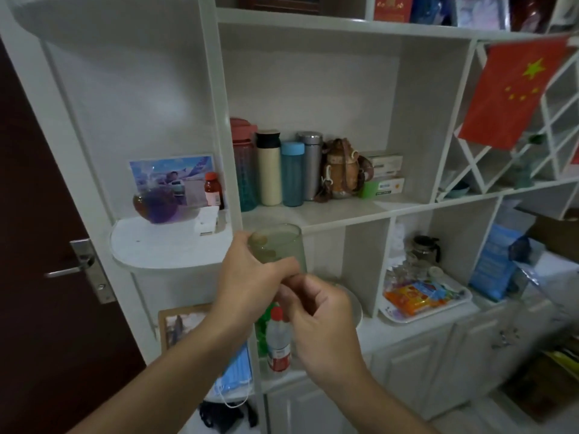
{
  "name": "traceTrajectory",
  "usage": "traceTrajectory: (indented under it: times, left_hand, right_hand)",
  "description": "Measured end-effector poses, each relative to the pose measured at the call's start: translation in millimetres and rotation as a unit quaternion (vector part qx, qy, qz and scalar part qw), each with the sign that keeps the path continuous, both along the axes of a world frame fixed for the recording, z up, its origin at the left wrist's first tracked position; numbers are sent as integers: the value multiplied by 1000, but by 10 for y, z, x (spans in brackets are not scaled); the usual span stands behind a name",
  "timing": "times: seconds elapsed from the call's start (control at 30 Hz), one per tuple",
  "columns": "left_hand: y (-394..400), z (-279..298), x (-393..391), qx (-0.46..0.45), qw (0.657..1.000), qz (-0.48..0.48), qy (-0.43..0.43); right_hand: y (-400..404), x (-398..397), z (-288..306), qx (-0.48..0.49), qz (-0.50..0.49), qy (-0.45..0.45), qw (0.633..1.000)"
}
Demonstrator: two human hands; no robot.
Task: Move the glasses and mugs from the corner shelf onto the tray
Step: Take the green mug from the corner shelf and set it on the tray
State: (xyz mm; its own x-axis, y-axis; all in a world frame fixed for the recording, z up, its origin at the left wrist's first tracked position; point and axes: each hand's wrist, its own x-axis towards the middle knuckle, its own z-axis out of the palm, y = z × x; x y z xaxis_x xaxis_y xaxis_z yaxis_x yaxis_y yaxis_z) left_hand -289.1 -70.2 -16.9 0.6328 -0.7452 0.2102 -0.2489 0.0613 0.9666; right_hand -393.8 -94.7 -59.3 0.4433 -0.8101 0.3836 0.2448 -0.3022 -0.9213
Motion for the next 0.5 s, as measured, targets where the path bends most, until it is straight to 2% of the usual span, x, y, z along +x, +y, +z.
traceTrajectory:
  times: [0.13, 0.2, 0.23, 0.27, 0.33, 0.37, 0.5]
  left_hand:
    - [-103, -143, -62, -25, 998, -47, -24]
    - [-113, -230, -43, -18, 994, -76, -77]
    - [-111, -286, -19, 3, 988, -74, -136]
    - [-109, -338, 15, 29, 973, -45, -227]
    - [-145, -472, 118, 29, 904, 49, -423]
    - [-179, -542, 173, 13, 871, 84, -484]
    - [-361, -825, 425, -5, 802, 155, -577]
  right_hand:
    - [-35, -82, -87, -18, -43, -5, 999]
    - [-105, -161, -153, -7, -63, -7, 998]
    - [-159, -210, -200, -10, -75, 2, 997]
    - [-222, -267, -262, -17, -87, 18, 996]
    - [-359, -392, -402, -25, -100, 49, 993]
    - [-426, -456, -468, -24, -103, 62, 992]
    - [-726, -658, -716, 14, -109, 73, 991]
